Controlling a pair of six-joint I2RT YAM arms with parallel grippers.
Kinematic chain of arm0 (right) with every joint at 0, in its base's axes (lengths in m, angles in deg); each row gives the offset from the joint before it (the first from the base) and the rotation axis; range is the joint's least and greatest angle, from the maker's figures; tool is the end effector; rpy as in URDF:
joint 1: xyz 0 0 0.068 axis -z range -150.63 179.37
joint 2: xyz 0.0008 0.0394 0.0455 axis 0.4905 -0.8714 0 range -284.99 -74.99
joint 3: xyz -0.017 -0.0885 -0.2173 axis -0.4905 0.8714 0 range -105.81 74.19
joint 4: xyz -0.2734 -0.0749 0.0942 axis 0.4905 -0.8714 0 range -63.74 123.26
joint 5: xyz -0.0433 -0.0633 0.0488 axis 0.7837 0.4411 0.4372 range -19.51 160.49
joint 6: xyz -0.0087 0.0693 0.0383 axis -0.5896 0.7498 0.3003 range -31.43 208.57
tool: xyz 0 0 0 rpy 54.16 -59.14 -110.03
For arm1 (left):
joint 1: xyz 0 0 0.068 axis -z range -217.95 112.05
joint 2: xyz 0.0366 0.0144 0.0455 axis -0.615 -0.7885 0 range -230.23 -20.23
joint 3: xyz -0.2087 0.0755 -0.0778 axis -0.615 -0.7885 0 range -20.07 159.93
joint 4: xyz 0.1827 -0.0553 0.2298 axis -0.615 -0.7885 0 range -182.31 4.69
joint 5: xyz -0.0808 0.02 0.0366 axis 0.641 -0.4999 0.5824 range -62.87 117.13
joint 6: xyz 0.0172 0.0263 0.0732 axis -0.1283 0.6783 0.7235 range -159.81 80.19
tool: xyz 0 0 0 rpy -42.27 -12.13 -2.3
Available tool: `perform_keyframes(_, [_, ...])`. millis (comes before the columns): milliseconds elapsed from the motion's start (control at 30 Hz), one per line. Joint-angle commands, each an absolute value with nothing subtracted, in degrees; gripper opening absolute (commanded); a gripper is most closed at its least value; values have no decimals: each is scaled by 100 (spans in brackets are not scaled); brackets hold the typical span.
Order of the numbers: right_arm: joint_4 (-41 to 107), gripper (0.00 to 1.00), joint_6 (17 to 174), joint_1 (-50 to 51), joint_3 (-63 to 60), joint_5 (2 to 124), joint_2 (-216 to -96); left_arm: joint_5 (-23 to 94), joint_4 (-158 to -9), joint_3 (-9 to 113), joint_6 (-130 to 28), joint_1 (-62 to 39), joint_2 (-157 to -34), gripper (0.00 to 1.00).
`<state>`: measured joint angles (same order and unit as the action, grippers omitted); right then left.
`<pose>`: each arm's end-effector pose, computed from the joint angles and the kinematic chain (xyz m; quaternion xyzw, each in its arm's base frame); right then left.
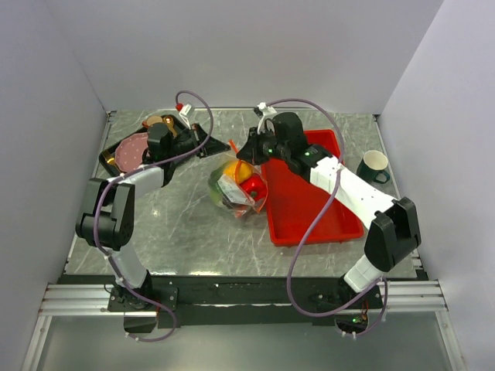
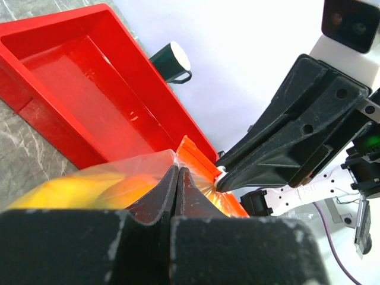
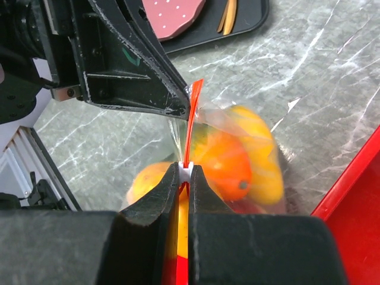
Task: Place the food in the zip-top bag and seal the zipper
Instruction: Zip the zipper food storage bag at the center of the board.
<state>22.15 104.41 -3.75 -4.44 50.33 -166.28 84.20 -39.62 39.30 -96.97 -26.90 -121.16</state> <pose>0.3575 0.2616 0.2789 -0.2185 0.8008 0.3564 0.4288 0.4074 -0.1383 0.1986 0.0875 0.6876 -0.6301 0.3502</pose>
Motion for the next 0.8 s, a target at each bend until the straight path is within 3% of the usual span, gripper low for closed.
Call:
perform_keyframes(0, [1823,2,10509,-385,-377,4975,-15963,7275,-4268,4083,-9202,-3074,-11981,1])
perform_keyframes(767, [1472,6,10281,-402,-368,5080,-15489,6958,-4357,3671,-9113,-3461,-11533,1])
